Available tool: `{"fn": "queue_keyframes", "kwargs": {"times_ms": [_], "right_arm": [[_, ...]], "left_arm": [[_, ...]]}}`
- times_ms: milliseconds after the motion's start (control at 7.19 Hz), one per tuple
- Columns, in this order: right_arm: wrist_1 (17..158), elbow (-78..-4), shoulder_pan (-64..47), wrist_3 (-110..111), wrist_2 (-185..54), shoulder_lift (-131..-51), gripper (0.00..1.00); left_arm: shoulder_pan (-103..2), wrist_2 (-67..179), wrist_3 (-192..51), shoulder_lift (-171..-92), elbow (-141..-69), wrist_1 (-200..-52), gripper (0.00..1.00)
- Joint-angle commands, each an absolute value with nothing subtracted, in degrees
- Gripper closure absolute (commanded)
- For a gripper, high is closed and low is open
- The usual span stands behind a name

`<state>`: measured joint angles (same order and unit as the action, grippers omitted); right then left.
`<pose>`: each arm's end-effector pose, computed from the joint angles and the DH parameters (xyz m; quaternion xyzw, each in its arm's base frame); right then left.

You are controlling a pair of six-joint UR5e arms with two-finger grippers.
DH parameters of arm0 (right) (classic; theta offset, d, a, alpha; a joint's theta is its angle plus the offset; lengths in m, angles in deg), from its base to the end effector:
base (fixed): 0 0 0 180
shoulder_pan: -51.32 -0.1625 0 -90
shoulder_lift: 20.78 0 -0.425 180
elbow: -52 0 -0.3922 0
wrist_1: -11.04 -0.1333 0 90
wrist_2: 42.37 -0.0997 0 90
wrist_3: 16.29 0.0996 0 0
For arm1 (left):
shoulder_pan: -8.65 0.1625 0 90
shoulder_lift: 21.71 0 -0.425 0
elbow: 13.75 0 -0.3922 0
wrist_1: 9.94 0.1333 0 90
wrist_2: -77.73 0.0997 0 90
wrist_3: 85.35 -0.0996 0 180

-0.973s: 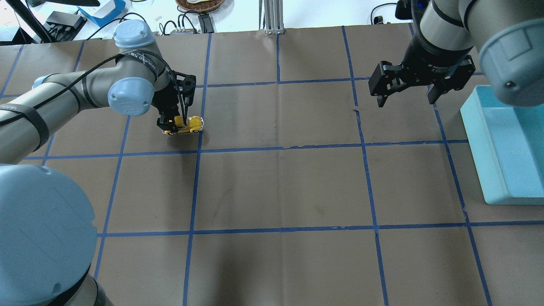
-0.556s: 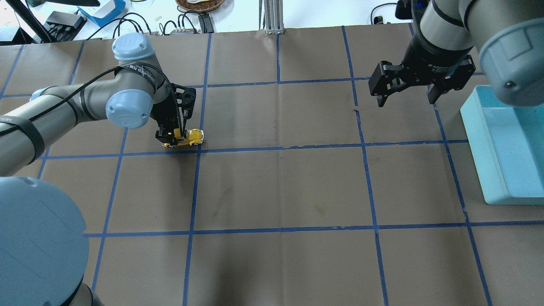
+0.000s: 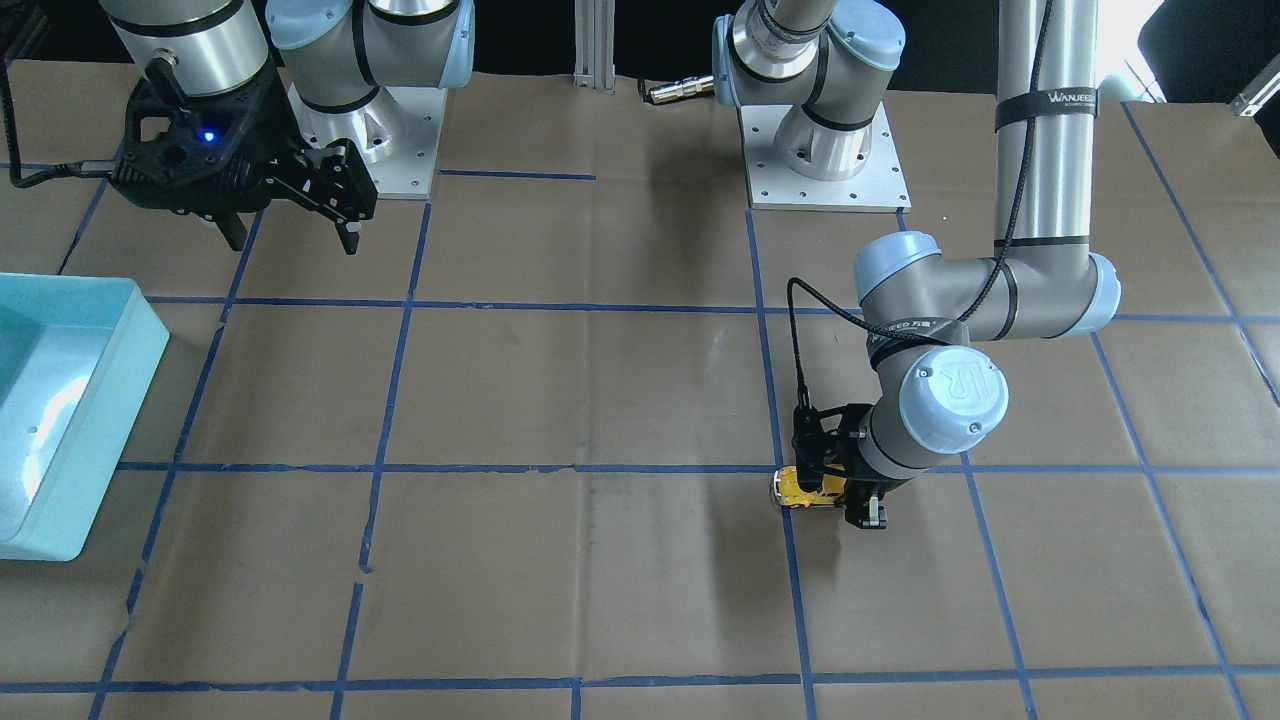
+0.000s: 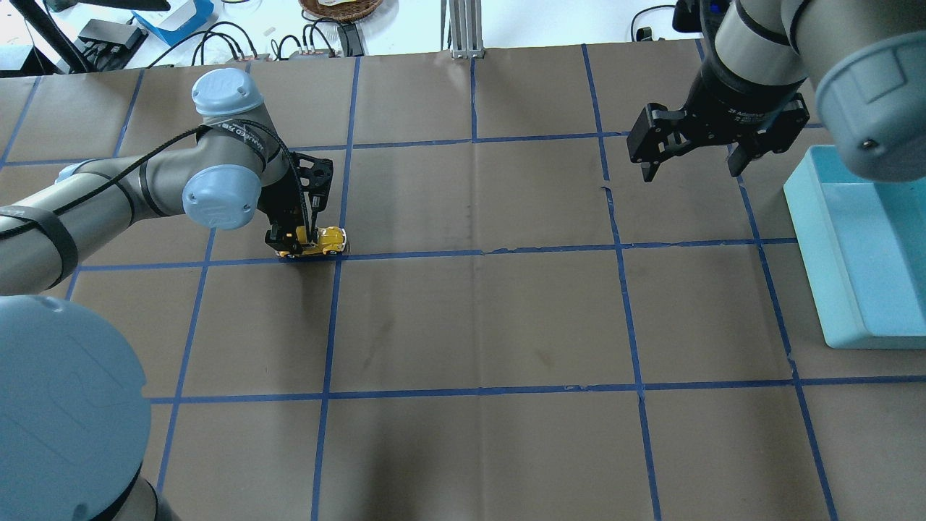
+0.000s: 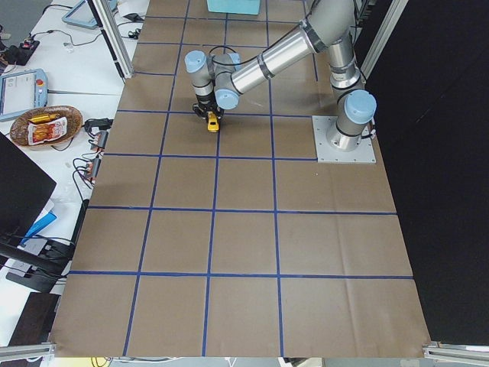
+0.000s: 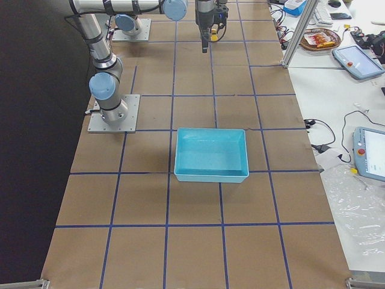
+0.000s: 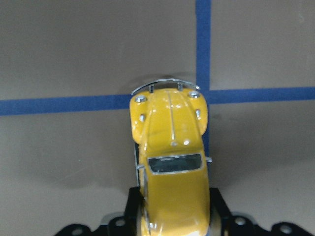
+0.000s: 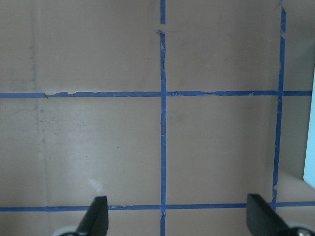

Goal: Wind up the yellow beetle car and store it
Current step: 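Drag the held car backward along the table toward the robot with the left gripper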

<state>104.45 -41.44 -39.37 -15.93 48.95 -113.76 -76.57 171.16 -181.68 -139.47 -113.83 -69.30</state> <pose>0.1367 -0.4732 0.4895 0.0026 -0.9996 0.0258 0.0113 -0.0774 -0.6027 0.1869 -0.7162 -0.6944 -0.0629 0.0295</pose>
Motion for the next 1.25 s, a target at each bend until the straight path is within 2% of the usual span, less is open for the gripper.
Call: {"fn": "queue_keyframes", "kwargs": {"times_ms": [0, 1112], "right_arm": [[104.47, -41.43, -39.39, -15.93, 48.95, -113.69, 0.01], [104.47, -41.52, -39.39, -15.93, 48.86, -113.77, 0.01]], "left_arm": [[-76.52, 171.15, -181.85, -139.49, -113.86, -69.09, 1.00], [-70.90, 170.98, -185.62, -139.13, -114.65, -69.09, 1.00]]}}
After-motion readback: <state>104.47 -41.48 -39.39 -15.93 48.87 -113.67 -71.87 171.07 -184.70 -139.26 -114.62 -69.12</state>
